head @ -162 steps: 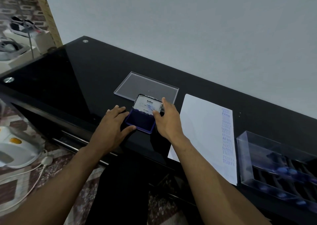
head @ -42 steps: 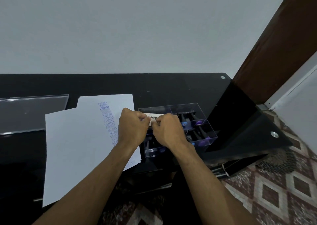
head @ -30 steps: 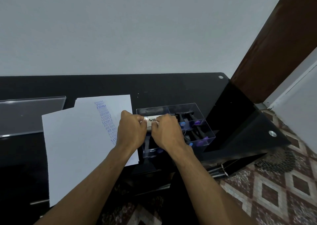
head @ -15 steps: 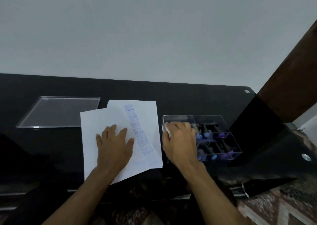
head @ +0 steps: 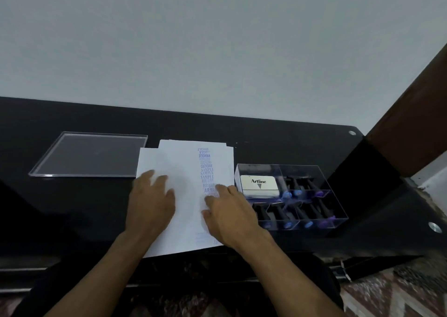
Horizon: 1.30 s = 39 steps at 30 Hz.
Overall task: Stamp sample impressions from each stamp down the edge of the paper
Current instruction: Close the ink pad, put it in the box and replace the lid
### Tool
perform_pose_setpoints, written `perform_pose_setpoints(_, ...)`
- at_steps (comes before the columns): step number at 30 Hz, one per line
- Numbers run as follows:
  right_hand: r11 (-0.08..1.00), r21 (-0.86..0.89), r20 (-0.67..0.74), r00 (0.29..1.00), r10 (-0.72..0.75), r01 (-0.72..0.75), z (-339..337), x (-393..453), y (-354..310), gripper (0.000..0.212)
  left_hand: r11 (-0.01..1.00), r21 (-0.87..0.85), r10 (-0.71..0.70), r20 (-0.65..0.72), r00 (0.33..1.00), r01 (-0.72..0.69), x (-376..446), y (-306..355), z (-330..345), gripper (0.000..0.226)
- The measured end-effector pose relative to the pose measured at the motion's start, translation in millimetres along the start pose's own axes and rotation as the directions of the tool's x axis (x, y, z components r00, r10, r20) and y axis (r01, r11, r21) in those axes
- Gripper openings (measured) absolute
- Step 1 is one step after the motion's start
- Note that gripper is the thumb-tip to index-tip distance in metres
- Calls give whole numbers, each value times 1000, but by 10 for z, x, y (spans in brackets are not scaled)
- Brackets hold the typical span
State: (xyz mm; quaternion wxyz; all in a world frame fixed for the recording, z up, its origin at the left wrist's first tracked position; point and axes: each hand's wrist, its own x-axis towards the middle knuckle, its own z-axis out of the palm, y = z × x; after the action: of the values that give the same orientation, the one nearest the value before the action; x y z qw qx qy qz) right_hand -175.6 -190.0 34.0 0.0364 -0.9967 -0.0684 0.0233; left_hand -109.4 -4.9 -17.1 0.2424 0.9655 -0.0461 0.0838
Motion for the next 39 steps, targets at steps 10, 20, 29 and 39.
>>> perform_pose_setpoints(10,934,233,11,961,278,-273,31,133,-257,43,984,-150,-96,7,995,96,101,-42,-74,42)
perform_pose_setpoints(20,909,261,-34,938,346,-326,130,141,-246,44,961,-277,19,55,998,-3,93,-134,-119,40)
perform_pose_setpoints(29,900,349,-61,952,300,-262,208,220,-231,47,956,-292,54,53,997,-36,103,-165,-91,40)
perform_pose_setpoints(39,959,204,-91,972,217,-195,222,227,-190,46,983,-155,114,125,986,-94,92,-198,-35,41)
